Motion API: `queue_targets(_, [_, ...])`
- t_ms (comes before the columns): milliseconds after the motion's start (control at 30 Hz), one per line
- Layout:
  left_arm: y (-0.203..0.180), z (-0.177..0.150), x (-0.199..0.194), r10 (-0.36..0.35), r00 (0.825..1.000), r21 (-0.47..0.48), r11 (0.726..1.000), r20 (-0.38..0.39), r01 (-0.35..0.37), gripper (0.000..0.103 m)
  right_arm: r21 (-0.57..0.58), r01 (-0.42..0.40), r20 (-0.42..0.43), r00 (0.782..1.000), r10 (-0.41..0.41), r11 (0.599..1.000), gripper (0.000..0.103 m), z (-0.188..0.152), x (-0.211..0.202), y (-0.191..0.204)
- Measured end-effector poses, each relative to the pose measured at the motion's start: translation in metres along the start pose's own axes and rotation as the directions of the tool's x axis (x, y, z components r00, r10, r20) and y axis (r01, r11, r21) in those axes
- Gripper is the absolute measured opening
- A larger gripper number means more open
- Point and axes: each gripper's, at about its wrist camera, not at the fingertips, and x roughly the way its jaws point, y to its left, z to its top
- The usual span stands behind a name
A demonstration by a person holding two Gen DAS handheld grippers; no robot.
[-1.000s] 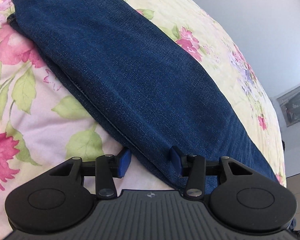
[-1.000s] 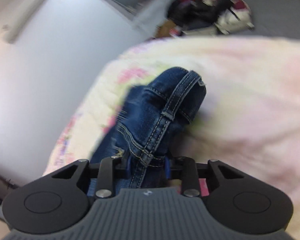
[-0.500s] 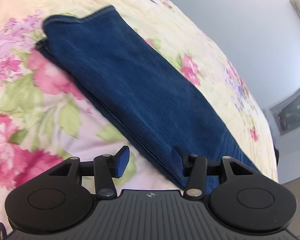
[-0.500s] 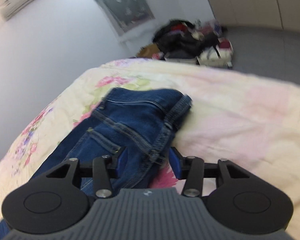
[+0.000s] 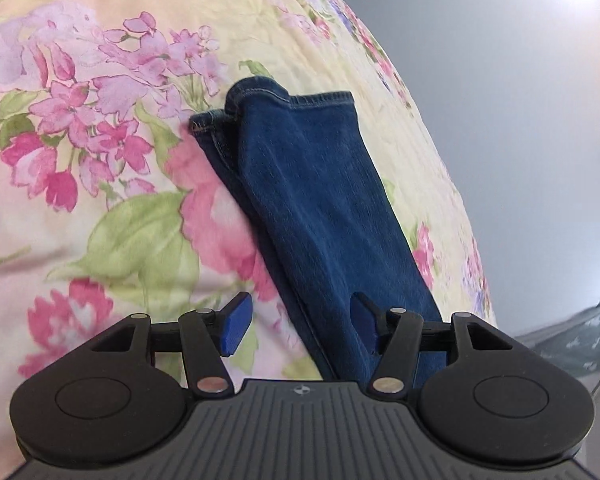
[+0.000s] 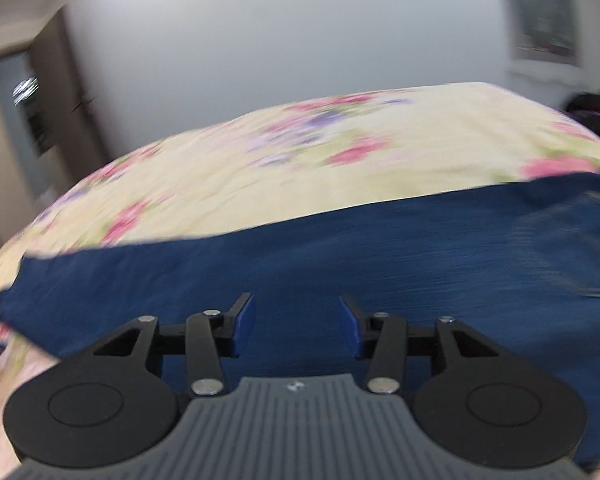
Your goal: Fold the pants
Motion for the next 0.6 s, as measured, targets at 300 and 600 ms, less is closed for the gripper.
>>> queue_targets(300, [0.013,0.030,0.033,-0.041,0.998,-0.073,0.996,0.041,0.044,0.067,-0.277,-0.153,-0.081,0.987,0.136,0.949,0.042,-0.021,0.074,0.153])
queue_targets(600, [0.035,0.038,0.044,-0.091,0.995,-0.192,0.976,0.049,0.099,0.012,-0.314,-0.121,-0.095,0.991,0.096,0.942,0.043,-0.037,0.098,0.157])
